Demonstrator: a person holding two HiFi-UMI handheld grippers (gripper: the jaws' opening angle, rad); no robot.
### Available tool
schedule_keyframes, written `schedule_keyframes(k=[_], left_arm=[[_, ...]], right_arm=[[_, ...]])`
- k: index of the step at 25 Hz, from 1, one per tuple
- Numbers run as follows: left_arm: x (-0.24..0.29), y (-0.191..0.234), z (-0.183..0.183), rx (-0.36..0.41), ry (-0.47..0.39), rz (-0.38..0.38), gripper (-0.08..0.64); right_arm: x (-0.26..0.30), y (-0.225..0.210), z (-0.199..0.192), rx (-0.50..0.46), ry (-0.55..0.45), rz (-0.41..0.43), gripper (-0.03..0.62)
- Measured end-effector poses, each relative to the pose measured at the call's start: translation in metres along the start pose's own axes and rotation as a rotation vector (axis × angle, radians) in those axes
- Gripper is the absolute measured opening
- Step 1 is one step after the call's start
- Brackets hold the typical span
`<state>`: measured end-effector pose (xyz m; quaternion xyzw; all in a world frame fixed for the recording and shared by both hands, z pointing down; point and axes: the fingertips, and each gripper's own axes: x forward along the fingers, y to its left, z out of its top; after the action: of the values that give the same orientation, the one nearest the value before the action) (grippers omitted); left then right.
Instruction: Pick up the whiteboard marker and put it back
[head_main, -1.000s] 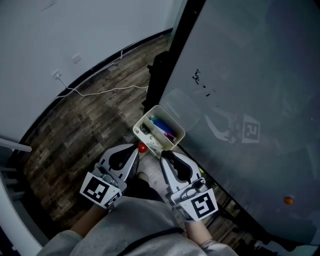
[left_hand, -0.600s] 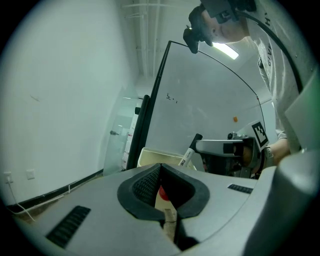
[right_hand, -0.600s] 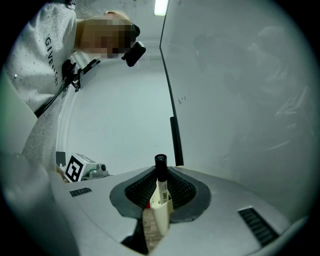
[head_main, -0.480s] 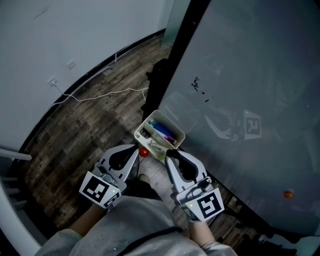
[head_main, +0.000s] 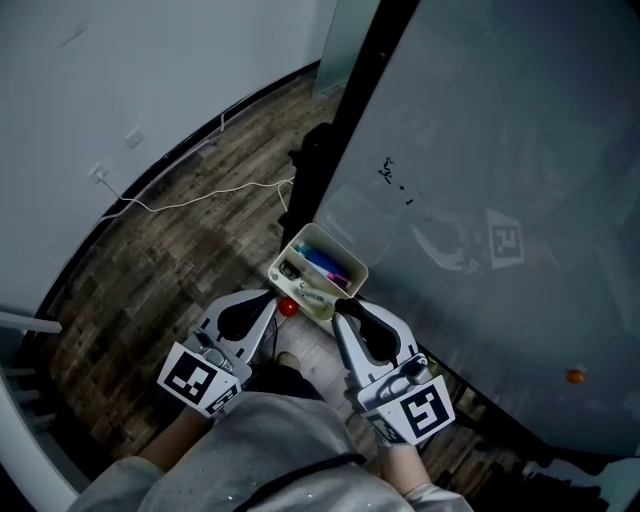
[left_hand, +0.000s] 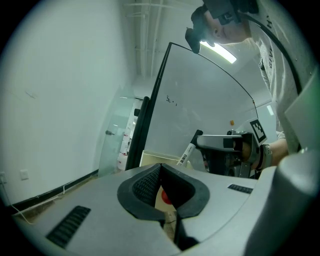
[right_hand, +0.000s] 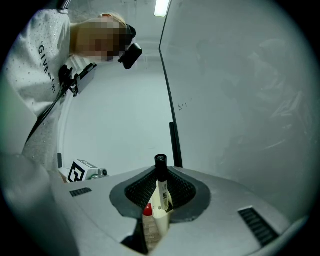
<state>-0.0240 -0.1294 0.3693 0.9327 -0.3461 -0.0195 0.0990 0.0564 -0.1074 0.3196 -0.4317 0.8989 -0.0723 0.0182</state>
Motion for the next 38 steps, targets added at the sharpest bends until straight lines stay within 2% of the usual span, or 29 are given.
schedule_keyframes(k=[18, 31, 38], left_arm=[[-0.003, 0.007, 0.010, 0.008, -0.010, -0.021, 0.015], [0.003, 0.009, 0.014, 0.014, -0.023, -0.028, 0.015], [0.005, 0.009, 0.013, 0.005, -0.026, -0.023, 0.015]], right_arm=[[0.010, 0.004, 0.031, -0.026, -0.046, -0.001, 0.077], [0.011, 0.008, 0.045, -0.044, -0.037, 0.057, 0.076], [0.007, 0.008, 0.052, -0.064, -0.033, 0.061, 0.077]])
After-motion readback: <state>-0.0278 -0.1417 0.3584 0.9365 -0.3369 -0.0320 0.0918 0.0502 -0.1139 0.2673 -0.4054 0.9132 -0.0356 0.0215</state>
